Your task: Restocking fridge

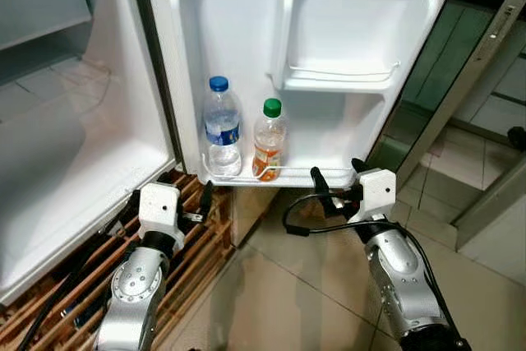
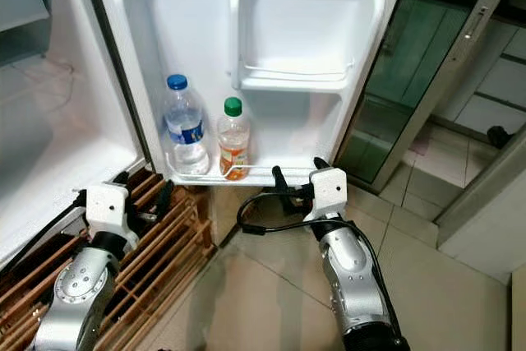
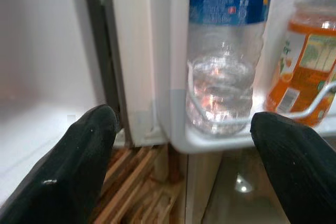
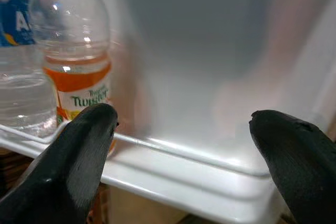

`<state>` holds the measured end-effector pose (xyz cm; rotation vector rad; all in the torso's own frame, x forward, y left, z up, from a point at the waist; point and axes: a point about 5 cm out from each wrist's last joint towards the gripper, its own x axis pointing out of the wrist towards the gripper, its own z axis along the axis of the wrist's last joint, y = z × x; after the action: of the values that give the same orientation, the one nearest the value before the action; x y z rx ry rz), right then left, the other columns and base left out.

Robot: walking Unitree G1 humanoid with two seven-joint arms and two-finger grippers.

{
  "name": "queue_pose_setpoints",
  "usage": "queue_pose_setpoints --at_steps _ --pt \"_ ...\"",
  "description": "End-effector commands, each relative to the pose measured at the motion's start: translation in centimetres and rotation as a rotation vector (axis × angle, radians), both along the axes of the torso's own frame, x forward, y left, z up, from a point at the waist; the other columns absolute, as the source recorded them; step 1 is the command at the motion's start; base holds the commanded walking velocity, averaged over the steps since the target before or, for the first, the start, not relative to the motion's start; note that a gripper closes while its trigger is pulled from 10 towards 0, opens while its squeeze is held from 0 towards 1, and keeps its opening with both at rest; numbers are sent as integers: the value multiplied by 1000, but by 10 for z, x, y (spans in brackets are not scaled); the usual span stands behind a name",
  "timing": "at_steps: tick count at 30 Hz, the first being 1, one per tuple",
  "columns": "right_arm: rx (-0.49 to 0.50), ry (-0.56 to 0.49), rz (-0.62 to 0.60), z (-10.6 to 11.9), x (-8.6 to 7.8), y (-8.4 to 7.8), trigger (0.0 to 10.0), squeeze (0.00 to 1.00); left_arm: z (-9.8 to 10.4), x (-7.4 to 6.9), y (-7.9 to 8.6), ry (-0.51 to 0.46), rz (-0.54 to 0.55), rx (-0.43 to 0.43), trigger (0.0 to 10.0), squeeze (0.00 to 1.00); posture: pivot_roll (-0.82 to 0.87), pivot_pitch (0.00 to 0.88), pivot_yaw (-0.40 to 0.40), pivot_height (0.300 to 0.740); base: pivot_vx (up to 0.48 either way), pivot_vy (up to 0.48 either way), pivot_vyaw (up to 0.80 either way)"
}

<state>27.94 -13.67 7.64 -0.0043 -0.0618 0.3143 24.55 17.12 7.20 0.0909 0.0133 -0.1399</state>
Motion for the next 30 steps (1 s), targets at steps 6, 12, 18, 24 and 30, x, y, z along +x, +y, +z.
queue_pose_setpoints --at_steps 6,12,18,24,30 --pt "-19 4 2 1 0 -6 10000 0 6 0 -9 -43 -34 -8 10000 0 -74 0 -18 740 0 -480 794" --pt "-22 10 32 -2 -3 -5 10000 0 12 -4 -14 -86 -62 -13 10000 0 -77 0 -18 740 0 -480 794" --pt "-76 54 173 -13 -17 -2 10000 0 15 -6 -19 -91 -69 -15 10000 0 -83 0 -20 740 0 -480 795" --pt "-117 127 147 -27 -21 -19 10000 0 19 -1 -19 -81 -39 -35 10000 0 -86 0 -21 740 0 -480 800" --pt "-165 183 130 -37 -24 -30 10000 0 16 3 -19 -69 -22 -41 10000 0 -93 0 -16 740 0 -480 800"
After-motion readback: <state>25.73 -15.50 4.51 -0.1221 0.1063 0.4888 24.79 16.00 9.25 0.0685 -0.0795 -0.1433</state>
